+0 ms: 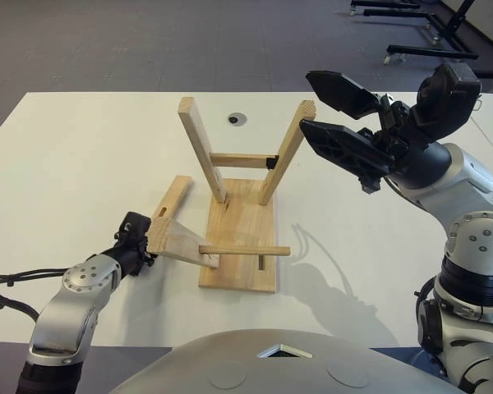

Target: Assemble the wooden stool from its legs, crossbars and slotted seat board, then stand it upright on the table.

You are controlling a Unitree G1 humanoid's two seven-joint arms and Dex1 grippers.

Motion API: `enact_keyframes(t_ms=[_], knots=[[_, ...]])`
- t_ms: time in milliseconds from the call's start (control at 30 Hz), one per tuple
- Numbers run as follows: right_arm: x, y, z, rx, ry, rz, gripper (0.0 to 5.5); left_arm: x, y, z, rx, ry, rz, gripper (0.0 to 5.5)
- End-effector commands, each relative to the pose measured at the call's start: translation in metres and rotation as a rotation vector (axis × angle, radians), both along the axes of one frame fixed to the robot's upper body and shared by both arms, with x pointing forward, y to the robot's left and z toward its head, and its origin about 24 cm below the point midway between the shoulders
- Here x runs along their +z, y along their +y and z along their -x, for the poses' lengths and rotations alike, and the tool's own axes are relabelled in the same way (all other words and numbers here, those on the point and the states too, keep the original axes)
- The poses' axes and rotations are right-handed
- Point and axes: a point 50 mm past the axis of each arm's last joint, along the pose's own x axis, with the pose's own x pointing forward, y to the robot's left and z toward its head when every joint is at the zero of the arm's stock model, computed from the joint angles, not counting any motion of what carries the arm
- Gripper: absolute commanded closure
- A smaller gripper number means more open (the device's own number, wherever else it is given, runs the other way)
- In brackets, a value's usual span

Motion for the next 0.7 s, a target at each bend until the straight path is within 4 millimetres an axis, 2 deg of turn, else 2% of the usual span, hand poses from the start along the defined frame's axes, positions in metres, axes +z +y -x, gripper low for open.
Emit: enact_keyframes(t_ms=[33,67,267,433,533,600,633,700], knots=[[0.004,0.002,-0.001,0.004,-0.026,-0.002,0.94,-0.037,0.005,0.029,0.017,0.228,0.002,3.23],[0.004,0.002,-0.001,0.004,-0.027,-0.002,0.94,-0.037,0.005,0.027,0.022,0.221,0.012,3.43],[0.003,0.003,-0.001,0.000,-0.032,-0.005,0.94,-0.034,0.019,0.010,0.127,0.111,0.087,3.44],[0.007,0.001,-0.003,-0.007,-0.048,-0.046,0.94,0.007,0.033,-0.030,0.245,-0.234,0.185,3.44],[0.010,-0.001,-0.006,-0.017,-0.054,-0.082,0.94,0.062,0.048,-0.055,0.227,-0.589,0.181,3.44],[0.011,-0.001,-0.009,-0.021,-0.041,-0.103,0.94,0.099,0.048,-0.067,0.159,-0.779,0.167,3.44],[0.012,-0.001,-0.010,-0.015,-0.031,-0.119,0.94,0.118,0.044,-0.072,0.107,-0.859,0.193,3.44],[0.016,-0.002,-0.014,-0.007,-0.015,-0.178,0.94,0.156,0.017,-0.075,-0.088,-0.949,0.434,3.44]])
